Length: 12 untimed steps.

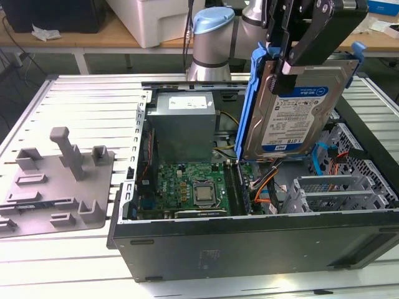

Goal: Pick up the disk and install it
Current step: 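Insert the disk into the insertion slot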

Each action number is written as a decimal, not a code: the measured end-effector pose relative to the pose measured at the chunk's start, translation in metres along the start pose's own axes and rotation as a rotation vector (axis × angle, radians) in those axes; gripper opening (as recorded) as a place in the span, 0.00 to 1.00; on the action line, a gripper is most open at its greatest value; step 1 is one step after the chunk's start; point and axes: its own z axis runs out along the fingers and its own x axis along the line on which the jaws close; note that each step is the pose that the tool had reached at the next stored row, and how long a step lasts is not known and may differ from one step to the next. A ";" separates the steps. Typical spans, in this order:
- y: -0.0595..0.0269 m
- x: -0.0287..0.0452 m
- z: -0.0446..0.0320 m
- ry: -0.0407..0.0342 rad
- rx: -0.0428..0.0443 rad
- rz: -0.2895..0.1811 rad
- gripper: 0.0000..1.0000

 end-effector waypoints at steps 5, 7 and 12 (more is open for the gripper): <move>0.0001 0.0038 0.0001 -0.0010 -0.0004 0.025 0.36; -0.0002 0.0043 0.0001 -0.0012 -0.0005 0.035 0.36; -0.0101 0.0068 0.0002 -0.0017 -0.0006 0.042 0.36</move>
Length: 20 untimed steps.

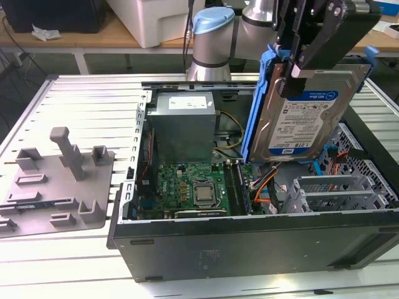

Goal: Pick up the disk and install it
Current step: 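Insert the disk into the insertion slot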

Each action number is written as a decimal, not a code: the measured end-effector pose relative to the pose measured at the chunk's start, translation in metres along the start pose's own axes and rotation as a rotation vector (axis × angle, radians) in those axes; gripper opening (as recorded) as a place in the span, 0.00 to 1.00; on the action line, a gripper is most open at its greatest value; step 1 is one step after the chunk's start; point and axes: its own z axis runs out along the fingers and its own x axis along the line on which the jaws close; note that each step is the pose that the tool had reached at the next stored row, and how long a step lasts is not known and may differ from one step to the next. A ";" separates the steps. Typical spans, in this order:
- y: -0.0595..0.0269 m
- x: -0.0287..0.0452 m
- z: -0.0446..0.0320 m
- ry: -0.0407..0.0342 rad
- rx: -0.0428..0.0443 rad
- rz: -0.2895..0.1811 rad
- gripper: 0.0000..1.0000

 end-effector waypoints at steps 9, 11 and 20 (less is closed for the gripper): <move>-0.0247 0.0068 -0.0002 -0.0020 0.0000 0.002 0.36; -0.0331 0.0088 -0.0004 -0.0019 0.0000 0.002 0.36; -0.0798 0.0185 -0.0013 -0.0020 0.0000 0.002 0.36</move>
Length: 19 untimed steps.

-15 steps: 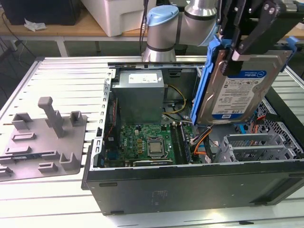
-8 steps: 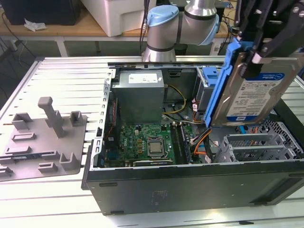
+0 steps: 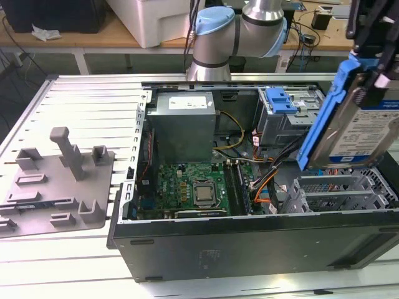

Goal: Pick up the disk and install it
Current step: 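Insert the disk into the insertion slot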

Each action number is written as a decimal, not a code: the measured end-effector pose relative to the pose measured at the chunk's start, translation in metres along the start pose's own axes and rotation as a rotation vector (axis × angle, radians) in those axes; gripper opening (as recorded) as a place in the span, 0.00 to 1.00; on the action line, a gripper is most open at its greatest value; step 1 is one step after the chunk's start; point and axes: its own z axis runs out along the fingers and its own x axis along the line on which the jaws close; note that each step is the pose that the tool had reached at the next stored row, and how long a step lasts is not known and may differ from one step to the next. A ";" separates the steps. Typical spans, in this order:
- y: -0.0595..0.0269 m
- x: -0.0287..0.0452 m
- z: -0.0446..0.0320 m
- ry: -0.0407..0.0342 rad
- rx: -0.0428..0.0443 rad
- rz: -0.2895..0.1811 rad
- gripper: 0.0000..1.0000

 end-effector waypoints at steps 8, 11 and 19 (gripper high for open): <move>-0.0092 0.0007 0.0002 0.0000 -0.0001 0.000 0.36; -0.0092 0.0007 0.0007 0.0000 -0.0001 0.000 0.36; -0.0106 0.0007 0.0025 -0.0149 0.0002 0.000 0.36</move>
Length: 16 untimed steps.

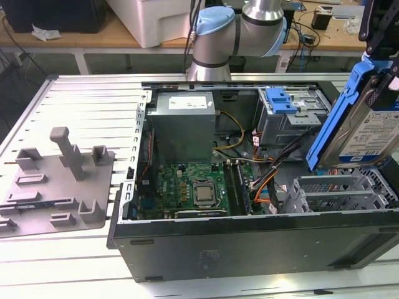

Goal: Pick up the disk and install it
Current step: 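Insert the disk into the insertion slot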

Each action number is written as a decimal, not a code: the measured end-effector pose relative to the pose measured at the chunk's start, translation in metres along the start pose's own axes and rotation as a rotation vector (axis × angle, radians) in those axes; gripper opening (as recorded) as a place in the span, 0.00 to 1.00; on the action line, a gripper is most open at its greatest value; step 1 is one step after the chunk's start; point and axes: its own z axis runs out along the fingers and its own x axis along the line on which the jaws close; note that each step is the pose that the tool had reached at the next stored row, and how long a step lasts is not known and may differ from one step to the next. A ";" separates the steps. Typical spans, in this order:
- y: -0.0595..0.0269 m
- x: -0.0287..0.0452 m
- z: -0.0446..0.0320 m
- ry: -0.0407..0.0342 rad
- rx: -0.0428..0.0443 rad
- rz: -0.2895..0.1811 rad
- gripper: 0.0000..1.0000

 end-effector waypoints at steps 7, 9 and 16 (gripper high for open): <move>-0.0053 0.0031 0.0036 -0.0261 0.0006 0.000 0.36; -0.0055 0.0044 0.0047 -0.0297 0.0006 0.003 0.36; -0.0057 0.0060 0.0078 -0.0316 0.0017 0.062 0.36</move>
